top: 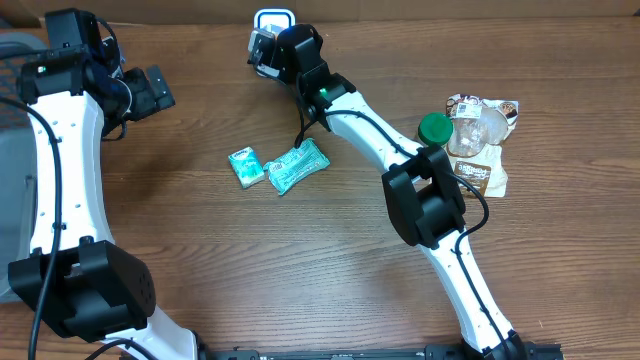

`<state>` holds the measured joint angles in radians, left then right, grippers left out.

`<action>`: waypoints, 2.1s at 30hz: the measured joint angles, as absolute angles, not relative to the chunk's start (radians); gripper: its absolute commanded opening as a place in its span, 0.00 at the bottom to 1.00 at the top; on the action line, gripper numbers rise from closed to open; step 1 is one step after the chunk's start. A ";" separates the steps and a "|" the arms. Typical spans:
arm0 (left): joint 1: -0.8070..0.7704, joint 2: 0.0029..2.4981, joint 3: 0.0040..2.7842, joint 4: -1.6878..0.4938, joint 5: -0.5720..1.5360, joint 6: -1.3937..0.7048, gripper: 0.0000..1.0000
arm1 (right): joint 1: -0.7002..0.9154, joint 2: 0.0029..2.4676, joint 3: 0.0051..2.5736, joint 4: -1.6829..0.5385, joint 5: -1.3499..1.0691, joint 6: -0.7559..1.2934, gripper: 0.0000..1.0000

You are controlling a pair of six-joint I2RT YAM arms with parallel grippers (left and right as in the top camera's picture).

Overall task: Scan the item barcode
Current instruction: 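Hold the orange package in front of the scanner, then place the orange package beside the jar at right, release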

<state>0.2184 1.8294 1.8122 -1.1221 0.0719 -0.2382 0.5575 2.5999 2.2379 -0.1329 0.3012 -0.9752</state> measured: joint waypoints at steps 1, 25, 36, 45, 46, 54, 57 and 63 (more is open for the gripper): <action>0.218 1.829 1.812 -1.122 0.072 -0.238 0.99 | 0.554 2.593 2.238 -0.145 0.292 -0.924 0.04; 0.218 1.829 1.811 -1.122 0.072 -0.238 0.99 | 0.263 2.157 2.192 -1.321 -0.061 0.094 0.04; 0.218 1.829 1.811 -1.122 0.072 -0.238 1.00 | -0.005 2.165 2.134 -1.418 -0.108 0.126 0.04; 0.218 1.829 1.811 -1.122 0.072 -0.238 1.00 | -0.141 2.165 2.007 -1.476 -0.113 0.125 0.32; 0.218 1.829 1.811 -1.122 0.072 -0.238 0.99 | -0.141 2.165 2.005 -1.480 -0.119 0.123 0.37; 0.218 1.829 1.811 -1.122 0.072 -0.238 0.99 | -0.105 2.167 2.039 -1.568 -0.168 0.126 0.51; 0.218 1.829 1.811 -1.122 0.072 -0.238 0.99 | -0.088 2.169 2.129 -1.602 -0.211 0.113 0.54; 0.218 1.829 1.811 -1.122 0.072 -0.238 1.00 | 0.066 2.169 2.225 -1.456 -0.308 0.048 0.62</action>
<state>0.2184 1.8294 1.8114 -1.1221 0.0719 -0.2382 0.0658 2.1689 2.2253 -1.4563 -0.3077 0.0479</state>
